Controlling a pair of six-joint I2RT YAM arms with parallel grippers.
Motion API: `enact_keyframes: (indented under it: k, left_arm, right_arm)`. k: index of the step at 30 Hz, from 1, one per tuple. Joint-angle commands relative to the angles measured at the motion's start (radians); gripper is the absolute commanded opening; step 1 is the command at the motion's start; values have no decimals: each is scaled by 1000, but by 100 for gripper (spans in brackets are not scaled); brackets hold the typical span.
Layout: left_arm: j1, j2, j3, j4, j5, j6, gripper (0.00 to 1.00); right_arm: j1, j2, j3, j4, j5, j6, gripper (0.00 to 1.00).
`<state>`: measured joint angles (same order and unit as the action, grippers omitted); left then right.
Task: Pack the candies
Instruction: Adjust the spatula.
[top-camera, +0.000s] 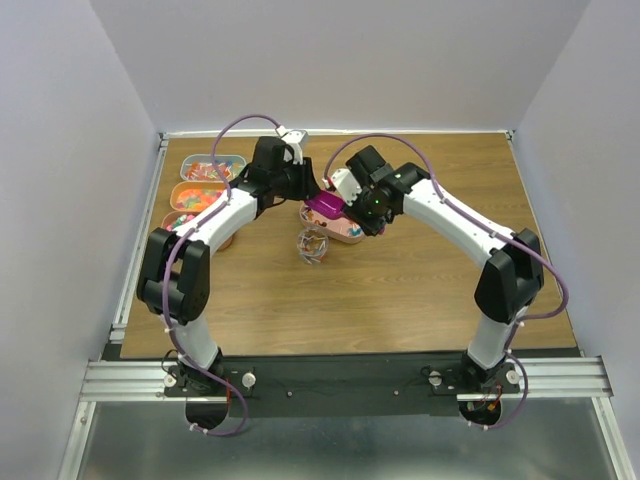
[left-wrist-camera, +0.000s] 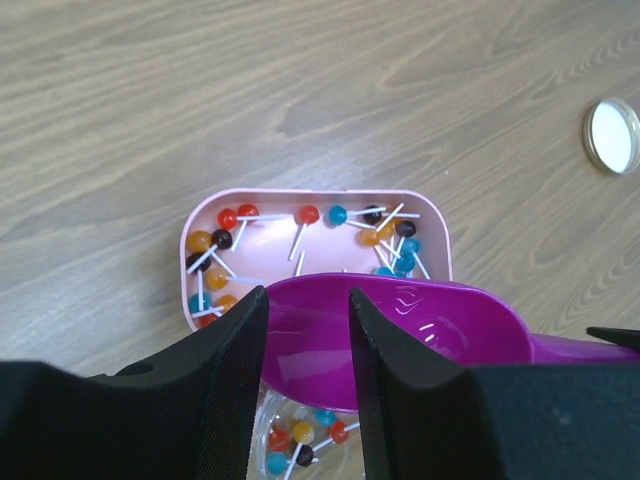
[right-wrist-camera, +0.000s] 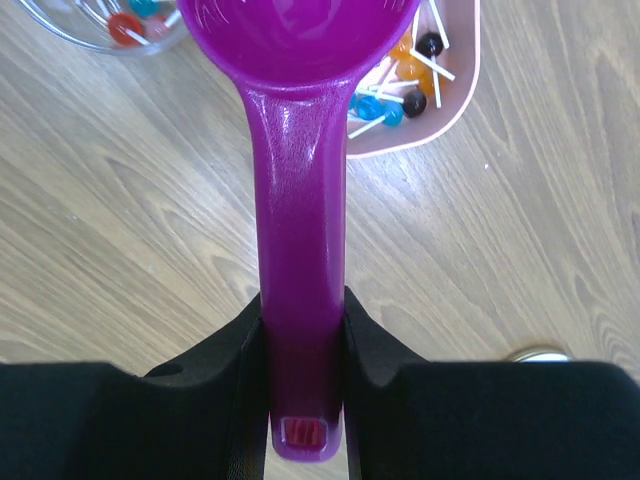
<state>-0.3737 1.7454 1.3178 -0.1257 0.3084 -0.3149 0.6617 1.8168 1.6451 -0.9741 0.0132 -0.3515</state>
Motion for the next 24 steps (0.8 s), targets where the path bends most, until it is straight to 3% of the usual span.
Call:
enact_keyframes:
  k: [1, 14, 24]
  left_arm:
    - [-7, 35, 26, -40, 29, 10, 45]
    - [-8, 59, 43, -57, 46, 16, 44]
    - [50, 11, 38, -43, -67, 33, 47]
  right_arm:
    - [-5, -76, -21, 74, -55, 2, 1]
    - [-13, -206, -120, 270, -59, 17, 1]
    - [-33, -146, -133, 154, -19, -32, 1]
